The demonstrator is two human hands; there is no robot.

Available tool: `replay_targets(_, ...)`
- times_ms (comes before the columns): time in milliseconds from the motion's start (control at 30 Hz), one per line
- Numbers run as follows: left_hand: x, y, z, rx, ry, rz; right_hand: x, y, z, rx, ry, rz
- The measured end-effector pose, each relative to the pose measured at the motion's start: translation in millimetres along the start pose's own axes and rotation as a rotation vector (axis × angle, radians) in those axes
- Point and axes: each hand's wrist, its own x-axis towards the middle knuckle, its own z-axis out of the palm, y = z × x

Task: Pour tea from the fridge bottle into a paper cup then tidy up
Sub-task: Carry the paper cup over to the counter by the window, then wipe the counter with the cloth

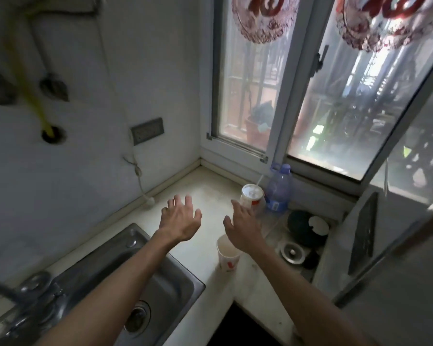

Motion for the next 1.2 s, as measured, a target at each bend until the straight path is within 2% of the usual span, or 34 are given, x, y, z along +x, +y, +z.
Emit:
replay_targets(200,-25.6,-41.8,-41.5,0.026,0.103,-0.082,-1.4,-65.4,-9.3,-0.05,-0.042,-0.119)
replay_targets(467,-101.3,-137.5,-98.8,0.045,0.221,-0.276,-37.1,-188.8,21.4,-0.028,-0.104,-0.369)
replay_targets(900,-358.0,-336.4,-157.5,0.107,0.351,-0.587,-235.4,-402.6,107.7,0.079,-0.319,-0.741)
replay_targets(1200,-554.0,-427.9,-188.2,0.176,0.387,-0.896,-390.4,-519.2,160.4,0.093,-0.417,-1.009)
